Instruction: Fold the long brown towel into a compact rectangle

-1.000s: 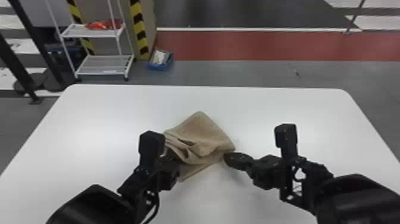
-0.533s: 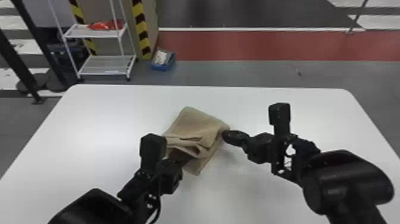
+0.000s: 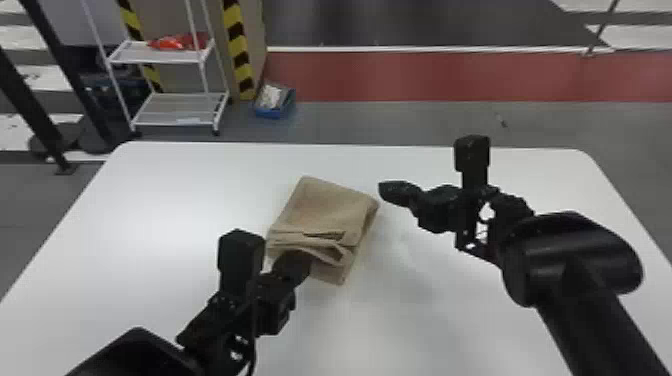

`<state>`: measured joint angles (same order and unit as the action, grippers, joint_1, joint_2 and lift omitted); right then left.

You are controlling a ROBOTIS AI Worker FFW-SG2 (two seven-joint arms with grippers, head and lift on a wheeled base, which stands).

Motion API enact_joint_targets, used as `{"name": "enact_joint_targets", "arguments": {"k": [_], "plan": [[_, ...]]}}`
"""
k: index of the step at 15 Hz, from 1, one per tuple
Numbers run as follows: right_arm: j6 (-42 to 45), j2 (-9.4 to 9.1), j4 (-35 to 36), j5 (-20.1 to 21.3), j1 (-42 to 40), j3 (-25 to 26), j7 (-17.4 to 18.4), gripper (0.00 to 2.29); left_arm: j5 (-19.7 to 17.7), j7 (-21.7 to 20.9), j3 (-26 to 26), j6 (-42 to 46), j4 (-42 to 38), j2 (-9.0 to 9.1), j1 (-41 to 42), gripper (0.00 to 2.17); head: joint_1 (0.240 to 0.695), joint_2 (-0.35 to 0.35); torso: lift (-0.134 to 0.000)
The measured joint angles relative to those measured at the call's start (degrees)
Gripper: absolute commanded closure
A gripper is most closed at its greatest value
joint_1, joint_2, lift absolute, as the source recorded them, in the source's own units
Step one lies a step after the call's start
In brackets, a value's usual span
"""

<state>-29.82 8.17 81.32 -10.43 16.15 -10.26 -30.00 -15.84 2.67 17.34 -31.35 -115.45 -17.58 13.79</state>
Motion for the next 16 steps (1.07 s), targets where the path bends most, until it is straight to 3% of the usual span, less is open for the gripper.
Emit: {"name": "enact_joint_targets", "arguments": {"k": [2, 6, 11, 16], "plan": [[-0.94, 0.84, 2.67, -0.85, -2.95, 2.03, -1.96, 2.07, -0.02, -0.10, -1.50, -0.16, -1.10, -0.52, 0.66, 1.77, 0.695, 0.023, -0.124], [-0.59, 3.11, 9.62, -2.78, -8.51, 6.37, -2.42, 2.07, -1.21, -0.21, -4.41, 1.76, -1.56, -0.99, 0.55, 1.77, 0.695, 0.009, -0.124], [1.65, 3.27, 11.95, -3.93, -9.94, 7.35, -2.72, 2.07, -1.20, -0.16, -4.26, 1.08, -1.74, -0.92, 0.42, 1.77, 0.695, 0.001, -0.124], [1.56, 2.59, 14.94, -6.20, -10.13, 5.26, -2.83, 2.07, -0.12, 0.36, -4.75, 4.99, 0.10, -0.97, 0.26, 1.77, 0.695, 0.047, -0.124]]}}
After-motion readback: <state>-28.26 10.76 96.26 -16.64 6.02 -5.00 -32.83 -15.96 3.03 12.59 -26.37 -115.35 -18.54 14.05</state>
